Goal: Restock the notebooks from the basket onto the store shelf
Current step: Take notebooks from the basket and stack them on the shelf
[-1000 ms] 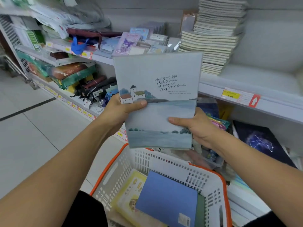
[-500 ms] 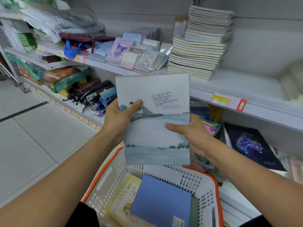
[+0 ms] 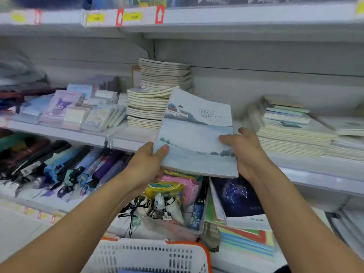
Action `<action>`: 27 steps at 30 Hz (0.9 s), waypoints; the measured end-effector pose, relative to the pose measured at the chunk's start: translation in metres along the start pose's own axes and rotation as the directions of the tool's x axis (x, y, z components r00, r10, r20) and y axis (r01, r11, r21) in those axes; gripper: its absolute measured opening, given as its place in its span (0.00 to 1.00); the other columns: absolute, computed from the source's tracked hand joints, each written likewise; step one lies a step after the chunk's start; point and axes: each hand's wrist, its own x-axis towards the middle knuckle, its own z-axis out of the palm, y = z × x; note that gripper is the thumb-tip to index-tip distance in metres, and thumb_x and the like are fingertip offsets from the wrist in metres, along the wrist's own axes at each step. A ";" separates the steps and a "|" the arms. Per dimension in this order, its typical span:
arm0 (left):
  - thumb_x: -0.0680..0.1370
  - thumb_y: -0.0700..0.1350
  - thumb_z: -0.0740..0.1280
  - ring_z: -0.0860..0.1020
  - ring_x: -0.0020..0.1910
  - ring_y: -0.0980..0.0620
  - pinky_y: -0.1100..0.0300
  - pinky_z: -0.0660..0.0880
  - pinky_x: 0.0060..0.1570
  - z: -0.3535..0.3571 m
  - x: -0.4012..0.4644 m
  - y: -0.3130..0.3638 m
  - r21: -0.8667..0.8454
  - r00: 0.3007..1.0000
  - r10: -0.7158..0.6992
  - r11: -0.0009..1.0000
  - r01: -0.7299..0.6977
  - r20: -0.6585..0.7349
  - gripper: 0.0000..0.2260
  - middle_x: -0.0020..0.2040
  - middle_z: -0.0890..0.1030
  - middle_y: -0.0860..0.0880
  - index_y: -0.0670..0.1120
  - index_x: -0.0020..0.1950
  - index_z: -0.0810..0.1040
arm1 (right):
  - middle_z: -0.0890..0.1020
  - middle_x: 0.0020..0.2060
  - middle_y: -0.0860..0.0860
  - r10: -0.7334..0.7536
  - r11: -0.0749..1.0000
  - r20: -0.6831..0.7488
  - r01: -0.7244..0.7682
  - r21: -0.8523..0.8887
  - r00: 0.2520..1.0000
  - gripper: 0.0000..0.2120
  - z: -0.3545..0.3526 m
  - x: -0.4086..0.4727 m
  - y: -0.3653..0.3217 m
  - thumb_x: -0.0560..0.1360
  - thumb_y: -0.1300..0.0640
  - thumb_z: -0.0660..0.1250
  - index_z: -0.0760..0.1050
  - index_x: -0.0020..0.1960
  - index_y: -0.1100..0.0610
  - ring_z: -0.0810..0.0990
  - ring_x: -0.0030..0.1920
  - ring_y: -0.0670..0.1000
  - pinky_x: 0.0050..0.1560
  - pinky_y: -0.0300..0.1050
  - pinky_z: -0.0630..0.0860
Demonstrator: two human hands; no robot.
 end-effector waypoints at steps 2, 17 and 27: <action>0.83 0.48 0.59 0.61 0.21 0.55 0.66 0.59 0.21 0.015 -0.006 0.000 -0.022 0.999 -0.016 1.000 0.017 0.034 0.12 0.28 0.70 0.49 0.38 0.57 0.70 | 0.81 0.56 0.59 -0.035 0.993 0.007 0.036 -0.111 0.999 0.25 -0.016 0.000 -0.012 0.75 0.70 0.67 0.67 0.70 0.63 0.78 0.28 0.48 0.32 0.41 0.77; 0.82 0.42 0.60 0.64 0.24 0.52 0.66 0.61 0.18 0.058 0.068 0.040 0.057 0.989 -0.126 0.990 0.131 -0.076 0.08 0.30 0.69 0.45 0.39 0.47 0.73 | 0.85 0.48 0.59 0.076 0.996 0.009 -0.076 0.053 0.997 0.22 -0.034 0.016 -0.024 0.67 0.62 0.77 0.76 0.59 0.64 0.85 0.50 0.60 0.56 0.65 0.79; 0.63 0.52 0.81 0.76 0.44 0.55 0.69 0.69 0.34 0.051 0.121 0.053 0.658 0.993 -0.019 0.751 -0.062 0.115 0.25 0.46 0.78 0.52 0.44 0.53 0.77 | 0.75 0.45 0.47 0.082 0.739 0.129 0.027 -0.673 0.988 0.32 -0.025 0.065 -0.023 0.59 0.56 0.85 0.68 0.54 0.58 0.75 0.51 0.51 0.45 0.42 0.73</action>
